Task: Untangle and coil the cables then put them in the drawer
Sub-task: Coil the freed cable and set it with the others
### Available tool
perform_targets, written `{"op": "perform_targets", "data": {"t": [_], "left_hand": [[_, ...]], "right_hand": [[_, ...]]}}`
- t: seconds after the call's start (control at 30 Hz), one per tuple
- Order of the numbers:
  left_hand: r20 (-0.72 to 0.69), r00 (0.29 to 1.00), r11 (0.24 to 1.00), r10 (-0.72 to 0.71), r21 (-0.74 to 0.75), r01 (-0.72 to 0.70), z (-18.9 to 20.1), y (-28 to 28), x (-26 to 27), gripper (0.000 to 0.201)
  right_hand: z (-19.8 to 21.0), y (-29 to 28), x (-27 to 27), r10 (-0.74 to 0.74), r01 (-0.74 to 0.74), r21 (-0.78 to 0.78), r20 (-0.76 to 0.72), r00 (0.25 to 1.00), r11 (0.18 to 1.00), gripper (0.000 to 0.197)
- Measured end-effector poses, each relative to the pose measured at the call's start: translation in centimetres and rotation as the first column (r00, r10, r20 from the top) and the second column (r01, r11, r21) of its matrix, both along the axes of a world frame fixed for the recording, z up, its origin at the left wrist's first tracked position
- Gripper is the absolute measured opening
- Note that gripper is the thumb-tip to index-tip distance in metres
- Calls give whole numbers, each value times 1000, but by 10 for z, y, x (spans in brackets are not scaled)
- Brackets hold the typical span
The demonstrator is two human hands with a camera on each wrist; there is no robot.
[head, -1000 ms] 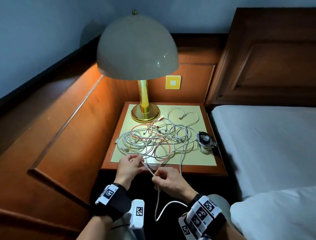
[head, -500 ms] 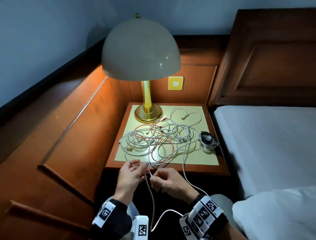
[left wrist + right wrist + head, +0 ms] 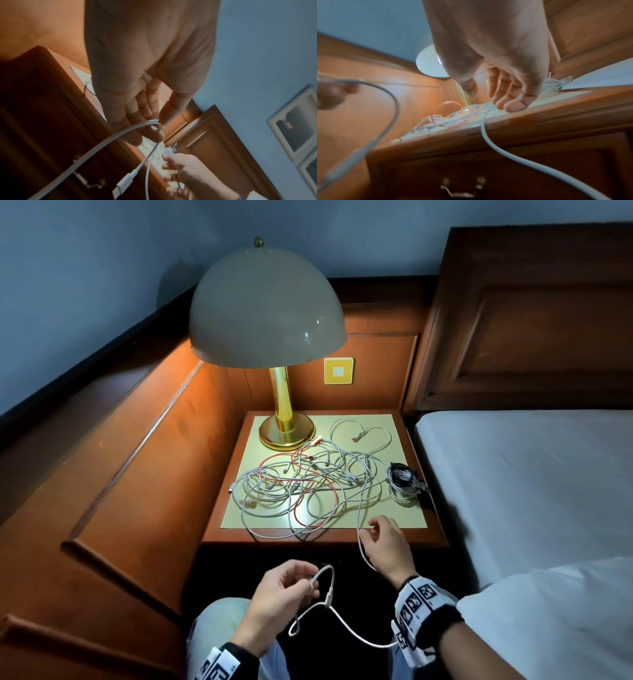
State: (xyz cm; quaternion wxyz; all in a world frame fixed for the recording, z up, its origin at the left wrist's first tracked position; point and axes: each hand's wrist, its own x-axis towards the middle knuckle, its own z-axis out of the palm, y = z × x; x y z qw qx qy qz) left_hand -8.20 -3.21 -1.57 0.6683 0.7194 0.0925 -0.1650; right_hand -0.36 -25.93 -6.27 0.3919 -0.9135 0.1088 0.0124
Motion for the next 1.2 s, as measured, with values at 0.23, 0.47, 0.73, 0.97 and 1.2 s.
{"op": "perform_targets", "data": {"t": [0.23,0.47,0.73,0.97,1.2], "left_hand": [[75,982,868,-171,483,114,-34,-12,5,8],[43,966,782,-256,597,180,-42,-28,34,9],[-46,999,1000,21,6,-21,-13,-75,111,36],[-132,989,993,60,-97,-73,-7,-80,122,19],[-25,994,994,105,-25,-106,-17,-67,105,25]], "right_hand": [[-9,11,19,45,-63,-235,-83,996,970,19],[12,15,10,-36,30,109,56,998,994,10],[26,15,-8,70,-94,302,88,994,949,8],[18,-1,6,162,-136,389,-36,986,911,11],[10,-17,76,-140,203,587,-151,978,783,38]]}}
